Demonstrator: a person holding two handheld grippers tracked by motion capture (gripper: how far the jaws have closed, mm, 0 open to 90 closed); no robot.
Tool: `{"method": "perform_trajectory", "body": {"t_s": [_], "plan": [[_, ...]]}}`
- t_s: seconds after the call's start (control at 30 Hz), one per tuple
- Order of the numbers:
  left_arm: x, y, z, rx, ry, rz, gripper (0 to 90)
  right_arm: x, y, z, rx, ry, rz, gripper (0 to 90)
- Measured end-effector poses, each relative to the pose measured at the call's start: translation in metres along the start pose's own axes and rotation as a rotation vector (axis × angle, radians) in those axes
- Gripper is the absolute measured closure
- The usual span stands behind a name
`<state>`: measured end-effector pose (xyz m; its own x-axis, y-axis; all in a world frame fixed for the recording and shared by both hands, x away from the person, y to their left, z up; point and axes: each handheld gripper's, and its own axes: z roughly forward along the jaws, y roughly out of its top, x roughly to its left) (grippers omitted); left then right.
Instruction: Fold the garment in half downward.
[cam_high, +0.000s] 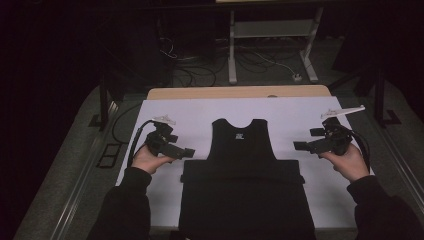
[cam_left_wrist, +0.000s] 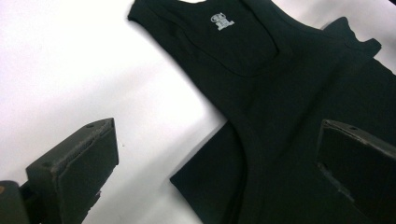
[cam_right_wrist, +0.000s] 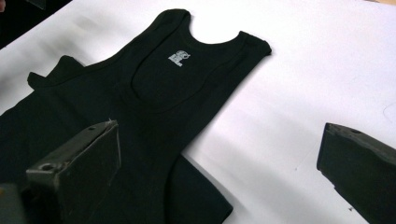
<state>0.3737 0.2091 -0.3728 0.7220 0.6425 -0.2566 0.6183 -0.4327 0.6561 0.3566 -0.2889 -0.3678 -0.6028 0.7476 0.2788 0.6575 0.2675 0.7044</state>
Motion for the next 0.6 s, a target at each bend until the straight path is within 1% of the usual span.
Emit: {"method": "perform_trajectory", "body": {"t_s": [0.27,0.37,0.47,0.5,0.57,0.6], "plan": [[0.005,0.010,0.000,0.003,0.006,0.006,0.0,-0.003,0.012,0.005,0.002,-0.006,-0.007,0.0],[0.005,0.014,-0.001,-0.002,0.009,-0.003,0.0,-0.004,0.014,0.006,0.000,-0.006,-0.009,0.0],[0.005,0.019,0.000,0.005,0.014,0.005,0.0,-0.005,0.017,0.008,0.003,-0.008,-0.014,0.0],[0.006,0.021,0.000,0.010,0.016,0.016,0.0,-0.005,0.017,0.008,0.003,-0.008,-0.014,0.0],[0.007,0.023,0.002,0.007,0.014,0.007,0.0,-0.006,0.017,0.010,0.003,-0.007,-0.007,0.0],[0.008,0.024,0.004,0.012,0.018,0.015,0.0,-0.007,0.018,0.011,0.005,-0.009,-0.007,0.0]]}}
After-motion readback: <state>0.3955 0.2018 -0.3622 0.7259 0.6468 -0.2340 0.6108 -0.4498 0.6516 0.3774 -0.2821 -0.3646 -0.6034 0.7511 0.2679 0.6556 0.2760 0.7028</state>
